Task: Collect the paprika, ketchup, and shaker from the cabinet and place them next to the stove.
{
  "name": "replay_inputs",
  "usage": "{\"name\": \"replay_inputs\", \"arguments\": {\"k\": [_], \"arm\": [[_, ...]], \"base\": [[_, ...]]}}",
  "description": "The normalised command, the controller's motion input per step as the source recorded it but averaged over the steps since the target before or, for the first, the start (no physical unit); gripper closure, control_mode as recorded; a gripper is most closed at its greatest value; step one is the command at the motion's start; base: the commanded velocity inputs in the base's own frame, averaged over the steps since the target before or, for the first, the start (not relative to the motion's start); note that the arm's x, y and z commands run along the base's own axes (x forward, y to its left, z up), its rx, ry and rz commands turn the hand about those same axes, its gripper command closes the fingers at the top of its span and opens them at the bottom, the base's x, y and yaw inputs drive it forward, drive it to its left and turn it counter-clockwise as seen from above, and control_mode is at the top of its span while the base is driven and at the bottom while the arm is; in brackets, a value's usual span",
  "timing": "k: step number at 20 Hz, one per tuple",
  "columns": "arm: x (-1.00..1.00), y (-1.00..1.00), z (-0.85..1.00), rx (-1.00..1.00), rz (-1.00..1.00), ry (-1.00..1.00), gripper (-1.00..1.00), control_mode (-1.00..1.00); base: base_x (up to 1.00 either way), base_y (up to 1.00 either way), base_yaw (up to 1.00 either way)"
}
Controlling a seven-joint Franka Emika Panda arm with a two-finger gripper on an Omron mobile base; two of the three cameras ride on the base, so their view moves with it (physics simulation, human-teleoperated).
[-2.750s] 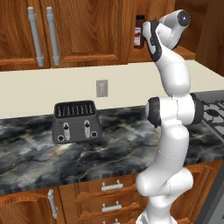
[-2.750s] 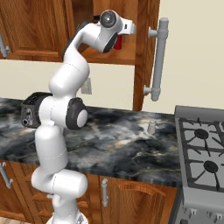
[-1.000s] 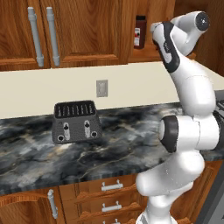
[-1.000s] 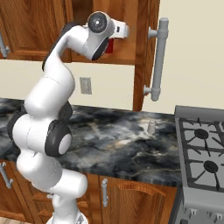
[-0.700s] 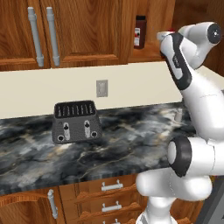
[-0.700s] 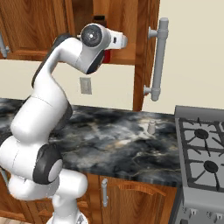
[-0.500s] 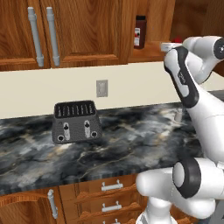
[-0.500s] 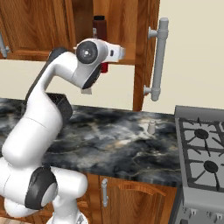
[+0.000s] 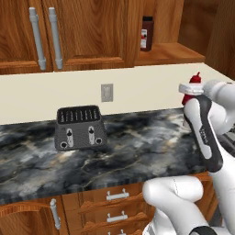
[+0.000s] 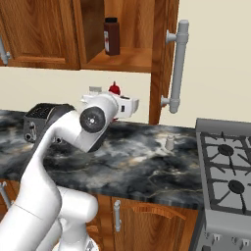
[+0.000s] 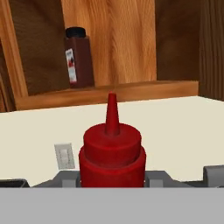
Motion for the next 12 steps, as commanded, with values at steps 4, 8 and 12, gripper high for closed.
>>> {"name": "replay_inputs", "arguments": {"k": [4,8,12], "arm": [[-0.42,-0.50,-0.92,-0.01,0.04,0.02,1.00,-1.00],[0.01,-0.78,-0.65,0.00,0.09,0.00,1.00,-1.00],[0.19,-0.95,-0.59,0.00,0.08,0.00,1.00,-1.00]], "base": [[0.00,0.00,0.00],[0.00,0.00,0.00],[0.00,0.00,0.00]]}}
